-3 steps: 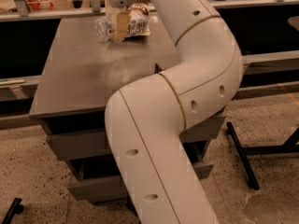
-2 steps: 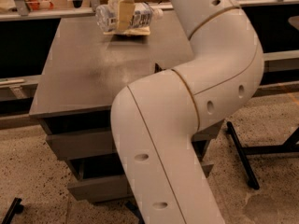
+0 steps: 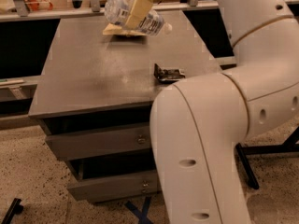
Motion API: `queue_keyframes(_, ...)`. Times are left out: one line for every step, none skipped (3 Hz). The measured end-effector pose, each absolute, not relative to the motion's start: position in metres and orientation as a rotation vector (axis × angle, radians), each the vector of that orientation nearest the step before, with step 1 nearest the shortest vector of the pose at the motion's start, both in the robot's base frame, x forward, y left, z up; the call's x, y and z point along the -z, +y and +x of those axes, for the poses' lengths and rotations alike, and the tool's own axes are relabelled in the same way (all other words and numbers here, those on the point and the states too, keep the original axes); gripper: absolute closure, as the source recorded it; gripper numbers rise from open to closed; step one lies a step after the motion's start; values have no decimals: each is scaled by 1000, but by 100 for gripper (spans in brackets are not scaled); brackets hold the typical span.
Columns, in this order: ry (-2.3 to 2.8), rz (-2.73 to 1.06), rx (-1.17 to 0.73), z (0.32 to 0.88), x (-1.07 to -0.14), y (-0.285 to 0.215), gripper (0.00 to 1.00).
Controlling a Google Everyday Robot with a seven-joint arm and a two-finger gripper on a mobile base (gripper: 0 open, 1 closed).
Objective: Pick blue plastic bottle
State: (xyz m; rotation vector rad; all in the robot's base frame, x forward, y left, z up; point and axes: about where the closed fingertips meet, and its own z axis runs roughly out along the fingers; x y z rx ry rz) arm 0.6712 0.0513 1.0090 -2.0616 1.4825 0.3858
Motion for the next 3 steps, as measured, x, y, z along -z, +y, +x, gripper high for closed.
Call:
queue_keyframes(1427,-1969,-544,662,-1013,33,100)
queue_keyframes(1403,-1926,-570,665,-1017,33,100)
queue_keyframes(1401,-1900,-557,674,-1017,39,100)
